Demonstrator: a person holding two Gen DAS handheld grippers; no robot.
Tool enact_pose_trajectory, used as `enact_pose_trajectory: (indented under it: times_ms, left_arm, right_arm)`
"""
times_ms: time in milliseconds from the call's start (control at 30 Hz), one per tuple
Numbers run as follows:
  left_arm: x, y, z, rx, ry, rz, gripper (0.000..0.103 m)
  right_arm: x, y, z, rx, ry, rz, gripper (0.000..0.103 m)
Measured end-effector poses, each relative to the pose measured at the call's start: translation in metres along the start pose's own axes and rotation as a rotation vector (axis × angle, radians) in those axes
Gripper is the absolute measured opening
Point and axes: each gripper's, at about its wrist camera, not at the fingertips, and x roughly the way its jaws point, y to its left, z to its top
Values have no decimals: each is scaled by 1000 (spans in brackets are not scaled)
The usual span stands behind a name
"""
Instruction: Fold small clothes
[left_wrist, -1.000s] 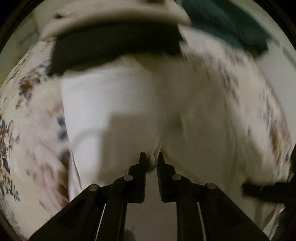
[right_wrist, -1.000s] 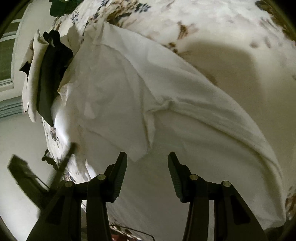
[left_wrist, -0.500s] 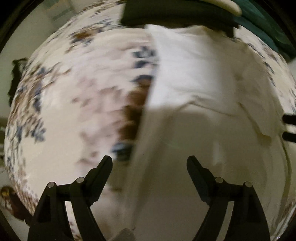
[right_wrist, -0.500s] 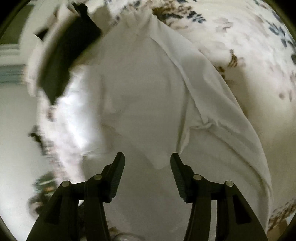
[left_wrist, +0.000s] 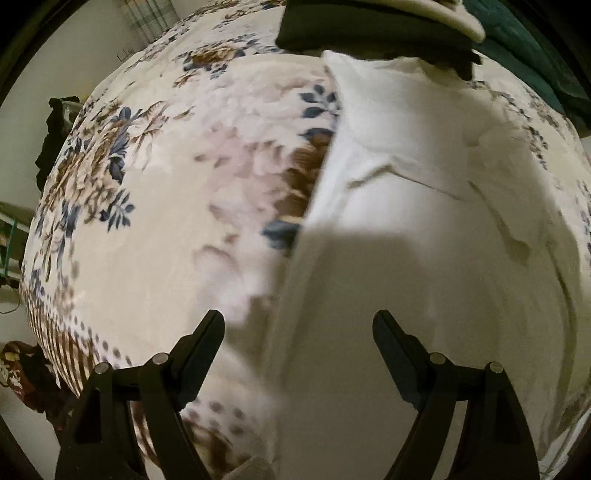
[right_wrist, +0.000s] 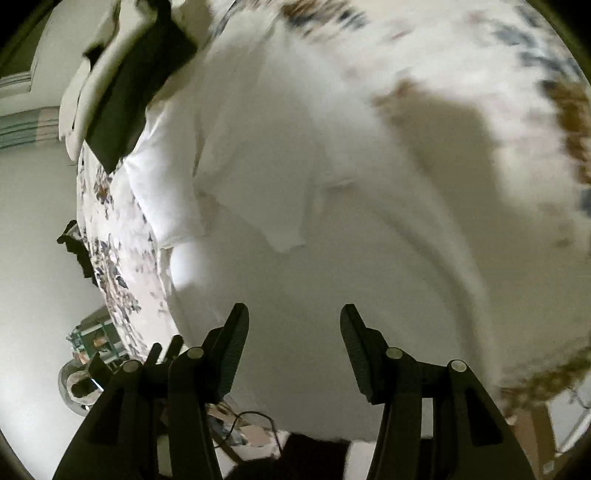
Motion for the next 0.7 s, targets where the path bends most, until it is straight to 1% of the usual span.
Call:
enact_pose_trajectory:
  times_ms: [33, 67, 133, 167, 233, 300, 367, 400, 533, 567, 633, 667, 700]
  left_arm:
    - [-1, -12, -7, 12, 24, 7, 82]
    - [3, -22, -3, 17, 38, 13, 82]
    - [2, -45, -17, 25, 67, 16, 82]
    - [0, -61, -27, 27, 83, 13, 82]
    - [-8, -93, -49, 29, 94, 12, 82]
    - [-13, -137, -76, 36, 135, 3, 82]
    - [-18, -181, -100, 41, 192, -32, 82]
    - [-21, -206, -114, 43, 220, -59, 82]
    - [-32, -287, -150, 40, 279, -178, 82]
    - [-32, -307, -158, 43, 293, -215, 82]
    - [-26, -339, -170, 60, 315, -252, 82]
    - [-20, -355, -176, 74, 320, -268, 79]
    - [-13, -370, -182, 96, 320, -255, 70]
  right_arm:
    - [-13, -10, 0, -3, -2, -17, 54]
    - [-25, -24, 0, -5, -4, -26, 54]
    - [-44, -49, 5, -5, -4, -29, 54]
    - [-54, -70, 7, -9, 1, -27, 54]
    - [-64, -98, 14, -20, 13, -30, 54]
    - [-77, -138, 23, -26, 37, -58, 54]
    - [-85, -165, 30, -26, 42, -64, 54]
    - [-96, -185, 36, -32, 45, -72, 54]
    - [-113, -237, 51, -36, 33, -110, 54]
    - [-115, -244, 55, -31, 33, -113, 54]
    - [-121, -266, 64, -19, 33, -122, 54]
    - [-121, -270, 67, -19, 30, -126, 54]
    - [-123, -279, 74, -23, 26, -134, 54]
